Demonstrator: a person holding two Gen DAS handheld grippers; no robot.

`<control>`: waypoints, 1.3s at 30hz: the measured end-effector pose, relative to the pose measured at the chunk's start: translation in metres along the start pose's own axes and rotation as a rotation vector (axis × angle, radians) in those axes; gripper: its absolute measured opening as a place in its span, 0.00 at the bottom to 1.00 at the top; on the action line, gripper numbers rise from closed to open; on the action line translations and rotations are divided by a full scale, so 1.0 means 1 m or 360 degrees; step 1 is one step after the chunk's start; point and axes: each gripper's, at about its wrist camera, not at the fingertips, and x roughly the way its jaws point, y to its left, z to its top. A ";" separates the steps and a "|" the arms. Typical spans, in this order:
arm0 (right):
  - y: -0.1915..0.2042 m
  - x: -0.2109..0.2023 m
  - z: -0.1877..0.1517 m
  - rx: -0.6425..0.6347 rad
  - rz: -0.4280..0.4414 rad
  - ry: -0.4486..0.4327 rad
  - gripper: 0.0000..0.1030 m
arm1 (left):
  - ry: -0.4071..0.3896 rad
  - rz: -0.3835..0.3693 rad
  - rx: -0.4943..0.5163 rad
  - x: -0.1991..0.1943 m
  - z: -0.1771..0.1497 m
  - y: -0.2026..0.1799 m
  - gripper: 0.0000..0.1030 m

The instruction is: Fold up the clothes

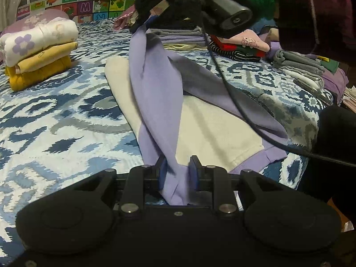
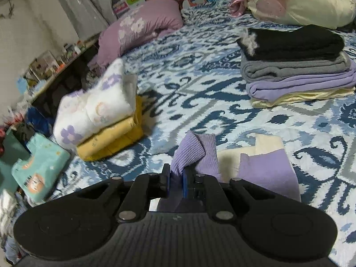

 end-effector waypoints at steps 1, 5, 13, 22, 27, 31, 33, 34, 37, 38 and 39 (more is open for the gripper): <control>0.001 0.006 0.001 -0.0008 -0.0019 0.0020 0.12 | 0.0001 -0.0003 -0.0002 0.000 0.000 0.000 0.20; 0.001 0.029 0.001 -0.0032 -0.0051 0.0072 0.16 | 0.0004 -0.0019 -0.0019 0.001 0.000 0.003 0.20; -0.025 0.025 0.015 0.0147 0.0166 -0.0108 0.34 | 0.0007 -0.0065 -0.0138 0.002 0.003 0.014 0.20; -0.055 0.041 0.003 0.0056 0.0125 0.0022 0.36 | 0.0012 -0.0093 -0.0204 0.003 0.004 0.018 0.20; -0.054 0.055 -0.010 0.0014 0.0176 0.0060 0.29 | 0.0014 -0.0100 -0.0210 0.004 0.004 0.019 0.20; -0.059 0.045 -0.010 0.0045 0.0243 -0.0020 0.09 | 0.0016 -0.0105 -0.0214 0.004 0.004 0.020 0.20; -0.062 0.040 -0.010 0.0063 0.0277 -0.0063 0.09 | 0.0017 -0.0108 -0.0217 0.004 0.004 0.020 0.20; -0.064 0.037 -0.010 0.0071 0.0294 -0.0085 0.09 | 0.0018 -0.0109 -0.0218 0.004 0.004 0.020 0.20; -0.059 0.048 -0.009 -0.0033 0.0225 -0.0015 0.11 | 0.0018 -0.0116 -0.0227 0.003 0.004 0.021 0.20; -0.059 0.048 -0.009 -0.0045 0.0219 -0.0011 0.15 | 0.0019 -0.0118 -0.0230 0.003 0.004 0.021 0.20; -0.059 0.047 -0.008 -0.0049 0.0217 -0.0016 0.17 | 0.0019 -0.0120 -0.0233 0.003 0.004 0.021 0.21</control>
